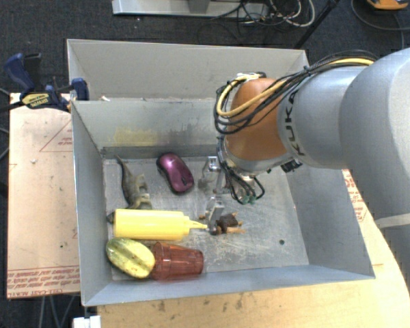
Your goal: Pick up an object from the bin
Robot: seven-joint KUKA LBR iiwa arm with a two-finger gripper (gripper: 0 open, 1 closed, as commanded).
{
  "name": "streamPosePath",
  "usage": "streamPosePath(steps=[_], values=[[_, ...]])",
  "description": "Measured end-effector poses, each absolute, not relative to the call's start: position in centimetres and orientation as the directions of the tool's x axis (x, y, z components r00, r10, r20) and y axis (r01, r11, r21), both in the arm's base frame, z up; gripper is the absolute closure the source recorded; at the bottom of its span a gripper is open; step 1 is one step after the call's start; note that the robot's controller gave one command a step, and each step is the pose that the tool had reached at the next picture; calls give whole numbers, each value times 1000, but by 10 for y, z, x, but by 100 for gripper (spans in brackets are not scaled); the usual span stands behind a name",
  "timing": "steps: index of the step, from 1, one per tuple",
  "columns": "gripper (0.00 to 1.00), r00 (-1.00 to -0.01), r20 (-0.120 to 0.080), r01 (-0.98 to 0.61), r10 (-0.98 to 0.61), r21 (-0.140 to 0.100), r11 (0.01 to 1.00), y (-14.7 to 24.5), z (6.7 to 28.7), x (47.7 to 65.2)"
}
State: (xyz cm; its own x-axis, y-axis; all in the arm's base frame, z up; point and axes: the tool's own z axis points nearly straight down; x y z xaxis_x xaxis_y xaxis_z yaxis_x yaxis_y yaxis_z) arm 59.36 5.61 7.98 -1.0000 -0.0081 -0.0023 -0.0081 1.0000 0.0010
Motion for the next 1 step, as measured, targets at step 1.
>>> streamPosePath(steps=[1], values=[[0, -997, -6, 75, 75, 6, 997, 33, 79, 582]])
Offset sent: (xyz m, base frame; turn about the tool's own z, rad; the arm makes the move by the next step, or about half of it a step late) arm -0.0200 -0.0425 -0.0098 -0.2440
